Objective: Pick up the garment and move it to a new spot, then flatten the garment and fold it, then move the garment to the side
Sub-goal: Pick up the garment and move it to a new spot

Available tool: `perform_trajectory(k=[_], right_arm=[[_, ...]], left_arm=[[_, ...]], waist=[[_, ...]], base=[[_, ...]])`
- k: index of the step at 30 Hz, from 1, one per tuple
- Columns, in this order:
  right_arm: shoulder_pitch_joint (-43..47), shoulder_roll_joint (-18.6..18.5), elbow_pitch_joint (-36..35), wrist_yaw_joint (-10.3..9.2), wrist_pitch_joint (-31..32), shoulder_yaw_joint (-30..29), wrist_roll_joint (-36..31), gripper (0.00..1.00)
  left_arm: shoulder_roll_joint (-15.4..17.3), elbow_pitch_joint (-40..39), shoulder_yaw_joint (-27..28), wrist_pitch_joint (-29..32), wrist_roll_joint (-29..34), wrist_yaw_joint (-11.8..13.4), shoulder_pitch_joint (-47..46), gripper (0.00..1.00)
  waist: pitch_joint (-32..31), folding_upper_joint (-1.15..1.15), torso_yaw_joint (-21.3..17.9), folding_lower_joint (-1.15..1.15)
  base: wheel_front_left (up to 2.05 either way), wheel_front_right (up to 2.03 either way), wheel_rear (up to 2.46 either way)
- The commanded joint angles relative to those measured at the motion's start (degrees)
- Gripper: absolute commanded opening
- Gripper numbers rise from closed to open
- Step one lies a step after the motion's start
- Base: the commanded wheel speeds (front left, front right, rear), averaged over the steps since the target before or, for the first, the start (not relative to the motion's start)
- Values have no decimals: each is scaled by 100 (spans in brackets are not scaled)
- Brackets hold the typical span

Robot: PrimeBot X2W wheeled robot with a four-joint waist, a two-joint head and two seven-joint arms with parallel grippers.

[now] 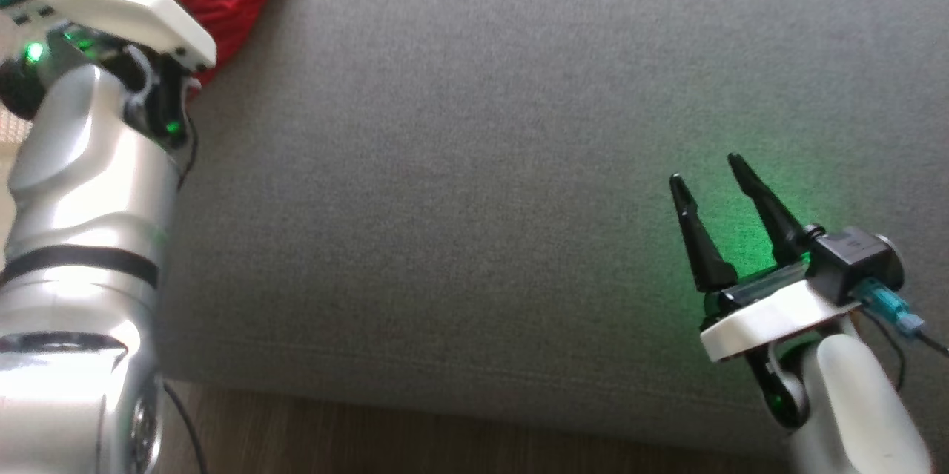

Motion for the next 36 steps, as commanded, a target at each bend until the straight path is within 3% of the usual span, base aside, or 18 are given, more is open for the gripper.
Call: perform_trajectory(k=[1, 4, 5, 6, 7, 15, 23, 24, 25, 26, 36], right_arm=[[75, 52, -151, -2, -54, 147, 22, 100], [129, 103, -117, -2, -54, 162, 52, 100], [147, 113, -118, -2, -54, 163, 57, 100], [163, 119, -120, -2, -54, 159, 61, 100], [169, 121, -128, -2, -54, 157, 60, 100], [53, 0, -322, -2, -54, 82, -4, 100], [-57, -105, -521, -2, -54, -42, -31, 100], [-77, -101, -529, -2, -54, -46, -32, 100], [-96, -94, -532, -2, -54, -49, -33, 100], [-116, -85, -530, -2, -54, -49, -32, 100], [-210, 126, -318, -2, -54, 104, 126, 100]], left_arm=[[353, -183, 51, -49, 14, -20, -220, 0], [427, -280, 95, -66, 26, 102, -165, 0], [450, -274, 119, -69, 21, 157, -112, 9], [475, -259, 151, -70, 6, 208, -55, 81], [503, -216, 162, -71, 8, 265, 2, 100], [568, 251, 172, 151, -54, 460, -36, 100], [559, 464, 45, 415, 40, 898, -326, 100], [560, 480, 32, 441, 43, 914, -348, 96], [558, 487, 27, 420, 39, 908, -361, 17], [551, 490, 16, 379, 36, 875, -369, 0], [719, -153, -113, -61, 173, 495, -460, 0]], waist=[[-140, 0, -25, 0], [-261, 0, -53, 0], [-272, 0, -68, 0], [-270, 0, -90, 0], [-243, 0, -116, 0], [448, 0, -261, 0], [1044, 0, -282, 0], [1069, 0, -285, 0], [1085, 0, -290, 0], [1092, 0, -295, 0], [456, 0, -382, 0]], base=[[0, 0, 0], [0, 0, 0], [0, 0, 0], [0, 0, 0], [0, 0, 0], [0, 0, 0], [0, 0, 0], [0, 0, 0], [0, 0, 0], [0, 0, 0], [0, 0, 0]])
